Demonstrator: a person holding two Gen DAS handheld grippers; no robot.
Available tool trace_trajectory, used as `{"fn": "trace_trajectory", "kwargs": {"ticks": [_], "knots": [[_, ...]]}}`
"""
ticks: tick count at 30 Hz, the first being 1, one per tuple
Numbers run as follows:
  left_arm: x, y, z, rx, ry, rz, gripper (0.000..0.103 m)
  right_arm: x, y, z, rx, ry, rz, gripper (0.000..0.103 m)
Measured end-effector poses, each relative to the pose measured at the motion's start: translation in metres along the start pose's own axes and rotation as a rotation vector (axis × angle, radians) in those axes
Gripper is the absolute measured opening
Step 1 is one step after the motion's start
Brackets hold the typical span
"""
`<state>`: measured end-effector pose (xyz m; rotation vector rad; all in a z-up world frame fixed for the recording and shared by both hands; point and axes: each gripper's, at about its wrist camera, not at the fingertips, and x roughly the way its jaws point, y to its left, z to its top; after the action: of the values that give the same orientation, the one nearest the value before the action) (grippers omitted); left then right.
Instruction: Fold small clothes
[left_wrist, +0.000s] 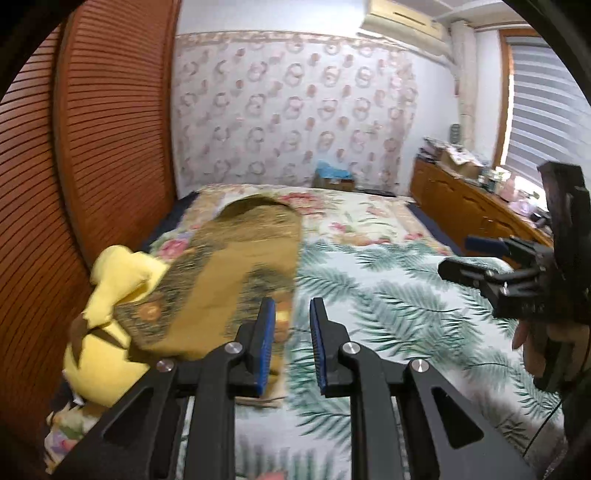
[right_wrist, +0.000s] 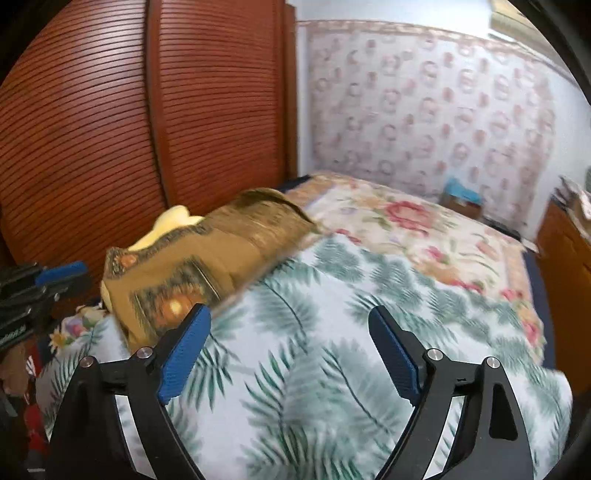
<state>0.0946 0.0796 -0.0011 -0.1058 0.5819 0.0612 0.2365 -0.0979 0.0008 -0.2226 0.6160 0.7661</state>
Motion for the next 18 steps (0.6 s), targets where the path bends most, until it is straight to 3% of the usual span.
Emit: {"fn": "trace_trajectory", "kwargs": {"ticks": [18], "knots": [[-0.018,-0.077,0.009,0.076,-0.017,-0.061,0.023,-0.131,-0.042,-0.075,0.22,-0.098,-0.257,0.09]]}}
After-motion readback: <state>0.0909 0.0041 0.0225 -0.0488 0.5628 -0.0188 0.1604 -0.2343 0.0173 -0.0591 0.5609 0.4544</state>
